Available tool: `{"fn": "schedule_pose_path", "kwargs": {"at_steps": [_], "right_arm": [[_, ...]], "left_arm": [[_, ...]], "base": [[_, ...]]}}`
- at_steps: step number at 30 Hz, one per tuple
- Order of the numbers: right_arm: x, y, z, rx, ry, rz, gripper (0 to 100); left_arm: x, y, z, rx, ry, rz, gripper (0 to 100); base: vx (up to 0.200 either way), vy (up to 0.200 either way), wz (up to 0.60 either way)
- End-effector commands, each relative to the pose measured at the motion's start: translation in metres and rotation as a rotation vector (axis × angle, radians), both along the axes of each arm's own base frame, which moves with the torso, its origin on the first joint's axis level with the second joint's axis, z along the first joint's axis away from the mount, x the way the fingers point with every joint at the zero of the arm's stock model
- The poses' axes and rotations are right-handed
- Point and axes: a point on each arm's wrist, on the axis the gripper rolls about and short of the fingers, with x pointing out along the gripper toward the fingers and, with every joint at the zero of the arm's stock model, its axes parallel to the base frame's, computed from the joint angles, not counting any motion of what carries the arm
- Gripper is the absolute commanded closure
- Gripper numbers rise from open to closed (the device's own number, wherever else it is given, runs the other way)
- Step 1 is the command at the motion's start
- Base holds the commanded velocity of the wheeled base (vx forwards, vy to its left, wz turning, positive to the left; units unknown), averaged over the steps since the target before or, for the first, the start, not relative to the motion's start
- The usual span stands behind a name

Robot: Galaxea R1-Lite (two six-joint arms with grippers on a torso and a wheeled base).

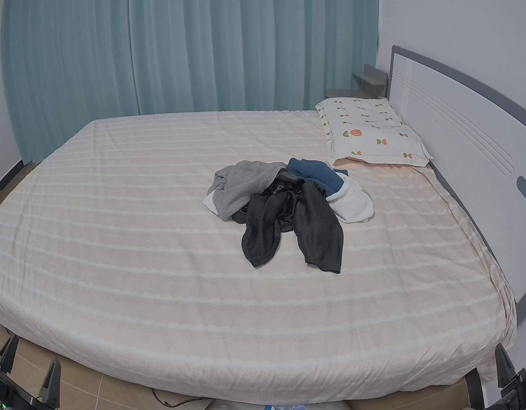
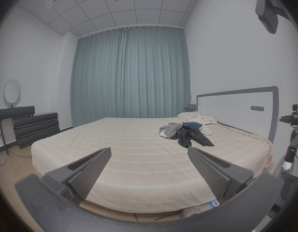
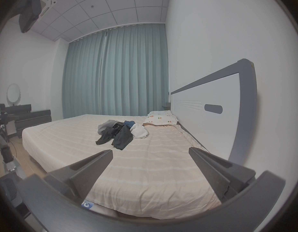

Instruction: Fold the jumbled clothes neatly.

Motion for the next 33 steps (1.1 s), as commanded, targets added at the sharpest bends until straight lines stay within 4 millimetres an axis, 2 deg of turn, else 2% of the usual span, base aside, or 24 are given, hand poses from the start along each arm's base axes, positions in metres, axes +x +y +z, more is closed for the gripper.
{"fn": "schedule_pose_path", "kwargs": {"at_steps": [1, 3, 4, 5, 6, 7, 11, 13, 14, 15, 20, 21, 23, 25, 26, 27, 29, 30, 31, 33], "right_arm": [[0.000, 0.000, -0.005, -0.022, -0.001, 0.010, 0], [0.000, 0.000, -0.005, -0.037, -0.001, 0.023, 0], [-0.001, 0.001, 0.003, -0.036, -0.033, 0.043, 0], [-0.004, 0.001, 0.018, -0.031, -0.073, 0.061, 0], [-0.008, 0.001, 0.051, -0.018, -0.126, 0.088, 0], [-0.007, 0.001, 0.067, -0.003, -0.121, 0.096, 0], [0.018, 0.002, 0.095, 0.037, 0.021, 0.088, 0], [0.033, 0.002, 0.096, 0.040, 0.099, 0.083, 0], [0.034, 0.002, 0.096, 0.040, 0.104, 0.083, 0], [0.046, 0.002, 0.096, 0.041, 0.166, 0.096, 0], [0.080, 0.003, 0.096, 0.067, 0.320, 0.106, 0], [0.095, 0.003, 0.099, 0.099, 0.358, 0.100, 0], [0.113, 0.004, 0.098, 0.127, 0.402, 0.086, 0], [0.126, 0.004, 0.095, 0.131, 0.450, 0.084, 0], [0.126, 0.004, 0.095, 0.131, 0.450, 0.084, 0], [0.151, 0.005, 0.089, 0.146, 0.533, 0.083, 0], [0.169, 0.008, 0.084, 0.168, 0.584, 0.090, 0], [0.169, 0.008, 0.084, 0.168, 0.584, 0.090, 0], [0.188, 0.012, 0.080, 0.207, 0.610, 0.090, 0], [0.203, 0.017, 0.075, 0.227, 0.616, 0.095, 0]], "left_arm": [[0.000, 0.000, -0.005, 0.000, 0.000, 0.000, 0], [0.000, 0.000, -0.005, 0.000, 0.000, 0.000, 0], [0.000, 0.000, -0.005, 0.000, 0.000, 0.000, 0], [0.000, 0.000, -0.005, 0.000, 0.000, 0.000, 0], [0.000, 0.000, -0.005, 0.000, 0.000, 0.000, 0], [0.000, 0.000, -0.005, 0.000, 0.000, 0.000, 0], [0.000, 0.000, -0.005, 0.000, 0.000, 0.000, 0], [0.000, 0.000, -0.005, 0.000, 0.000, 0.000, 0], [0.000, 0.000, -0.005, 0.000, 0.000, 0.000, 0], [0.000, 0.000, -0.005, 0.000, 0.000, 0.000, 0], [0.000, 0.000, -0.005, 0.000, 0.000, 0.000, 0], [0.000, 0.000, -0.005, 0.000, 0.000, 0.000, 0], [0.000, 0.000, -0.005, 0.000, 0.000, 0.000, 0], [0.000, 0.000, -0.005, 0.000, 0.000, 0.000, 0], [0.000, 0.000, -0.005, 0.000, 0.000, 0.000, 0], [0.000, 0.000, -0.005, 0.000, 0.000, 0.000, 0], [0.000, 0.000, -0.005, 0.000, 0.000, 0.000, 0], [0.000, 0.000, -0.005, 0.000, 0.000, 0.000, 0], [0.000, 0.000, -0.005, 0.000, 0.000, 0.000, 0], [0.000, 0.000, -0.005, 0.000, 0.000, 0.000, 0]], "base": [[0.000, 0.000, 0.00], [0.000, 0.000, 0.00], [0.000, 0.000, 0.00], [0.000, 0.000, 0.00], [0.000, 0.000, 0.00], [0.000, 0.000, 0.00], [0.000, 0.000, 0.00], [0.000, 0.000, 0.00], [0.000, 0.000, 0.00], [0.000, 0.000, 0.00], [0.000, 0.000, 0.00], [0.000, 0.000, 0.00], [0.000, 0.000, 0.00], [0.000, 0.000, 0.00], [0.000, 0.000, 0.00], [0.000, 0.000, 0.00], [0.000, 0.000, 0.00], [0.000, 0.000, 0.00], [0.000, 0.000, 0.00], [0.000, 0.000, 0.00]]}}
